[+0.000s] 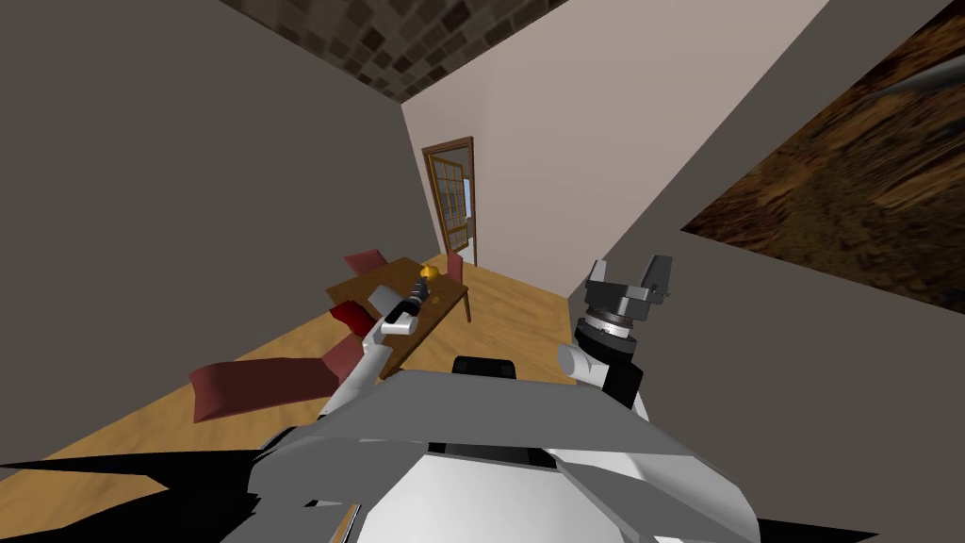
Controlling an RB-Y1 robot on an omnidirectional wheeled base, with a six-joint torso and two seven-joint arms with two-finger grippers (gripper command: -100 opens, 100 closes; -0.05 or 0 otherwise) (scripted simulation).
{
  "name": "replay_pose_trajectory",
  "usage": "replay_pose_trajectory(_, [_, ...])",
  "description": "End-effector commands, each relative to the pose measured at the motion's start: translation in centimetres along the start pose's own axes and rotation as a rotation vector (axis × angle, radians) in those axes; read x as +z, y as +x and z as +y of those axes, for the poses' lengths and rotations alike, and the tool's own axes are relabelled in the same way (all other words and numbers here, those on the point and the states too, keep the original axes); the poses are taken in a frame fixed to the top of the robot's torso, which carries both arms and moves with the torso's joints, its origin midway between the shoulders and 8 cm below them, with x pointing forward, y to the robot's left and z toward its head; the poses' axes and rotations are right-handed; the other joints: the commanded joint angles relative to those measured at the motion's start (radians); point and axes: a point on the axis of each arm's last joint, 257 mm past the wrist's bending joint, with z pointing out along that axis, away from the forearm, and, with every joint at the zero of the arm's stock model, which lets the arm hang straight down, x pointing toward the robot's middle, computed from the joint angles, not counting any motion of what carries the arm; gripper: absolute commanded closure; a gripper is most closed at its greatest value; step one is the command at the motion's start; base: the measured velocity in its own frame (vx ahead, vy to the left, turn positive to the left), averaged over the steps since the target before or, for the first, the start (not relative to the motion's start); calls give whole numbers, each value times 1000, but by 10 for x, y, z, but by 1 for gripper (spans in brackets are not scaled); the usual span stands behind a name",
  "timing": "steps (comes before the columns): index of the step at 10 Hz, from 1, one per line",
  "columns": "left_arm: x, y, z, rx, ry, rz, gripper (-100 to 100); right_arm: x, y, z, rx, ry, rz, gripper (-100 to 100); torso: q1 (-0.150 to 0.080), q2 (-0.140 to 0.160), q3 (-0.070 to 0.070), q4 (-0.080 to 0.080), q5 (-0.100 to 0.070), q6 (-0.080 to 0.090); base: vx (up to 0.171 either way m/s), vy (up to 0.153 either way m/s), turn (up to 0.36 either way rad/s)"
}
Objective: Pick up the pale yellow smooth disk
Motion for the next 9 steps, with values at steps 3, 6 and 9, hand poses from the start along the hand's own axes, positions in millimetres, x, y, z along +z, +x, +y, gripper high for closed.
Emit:
replay_pose_trajectory(3, [10, -23, 40, -34, -134, -41, -100, 0, 0, 0, 0, 0, 0, 0, 0, -1, 0, 0, 0, 0, 38, -34, 2])
replay_pose_trajectory(6, [12, -35, 66, -54, -227, -63, -100, 0, 0, 0, 0, 0, 0, 0, 0, -1, -1, 0, 0, 0, 37, -26, -7])
replay_pose_trajectory(9, [14, -53, 98, -97, -341, -100, -100, 0, 0, 0, 0, 0, 0, 0, 1, -1, -1, 0, 0, 0, 48, -18, -20])
